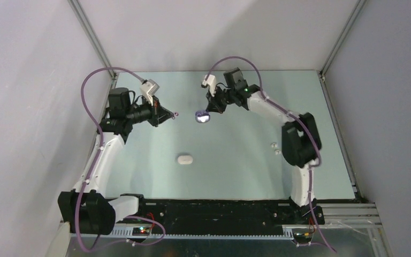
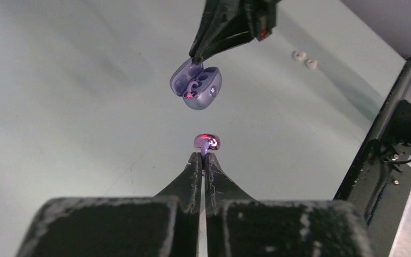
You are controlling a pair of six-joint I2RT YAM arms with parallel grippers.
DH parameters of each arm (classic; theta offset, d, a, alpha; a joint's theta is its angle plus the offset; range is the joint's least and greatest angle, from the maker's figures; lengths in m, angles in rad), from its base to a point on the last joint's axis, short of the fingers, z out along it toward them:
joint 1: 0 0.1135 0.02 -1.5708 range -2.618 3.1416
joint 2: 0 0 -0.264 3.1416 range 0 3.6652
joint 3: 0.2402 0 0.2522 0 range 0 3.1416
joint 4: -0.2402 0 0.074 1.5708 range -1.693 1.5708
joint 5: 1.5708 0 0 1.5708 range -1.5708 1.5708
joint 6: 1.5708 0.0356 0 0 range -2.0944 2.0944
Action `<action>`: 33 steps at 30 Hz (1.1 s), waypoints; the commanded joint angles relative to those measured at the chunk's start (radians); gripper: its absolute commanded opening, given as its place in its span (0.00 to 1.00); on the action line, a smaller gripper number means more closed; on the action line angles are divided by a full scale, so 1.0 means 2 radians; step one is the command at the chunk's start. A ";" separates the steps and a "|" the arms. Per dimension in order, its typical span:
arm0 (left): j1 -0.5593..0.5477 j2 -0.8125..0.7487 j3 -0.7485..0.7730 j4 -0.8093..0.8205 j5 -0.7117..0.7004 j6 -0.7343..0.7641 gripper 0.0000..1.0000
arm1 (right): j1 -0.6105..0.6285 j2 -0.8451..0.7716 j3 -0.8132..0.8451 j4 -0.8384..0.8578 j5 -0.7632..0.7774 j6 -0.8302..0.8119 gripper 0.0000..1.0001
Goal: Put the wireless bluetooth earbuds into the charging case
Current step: Pick up the charging case at the center of the board, then place the earbud in the charging case.
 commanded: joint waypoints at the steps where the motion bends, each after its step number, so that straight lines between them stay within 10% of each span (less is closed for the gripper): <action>1: -0.007 0.012 0.028 0.038 0.061 -0.018 0.00 | 0.027 -0.137 -0.129 0.192 0.048 -0.118 0.00; 33: -0.126 0.177 0.257 -0.149 0.035 0.077 0.00 | 0.088 -0.286 -0.254 0.305 0.101 -0.246 0.00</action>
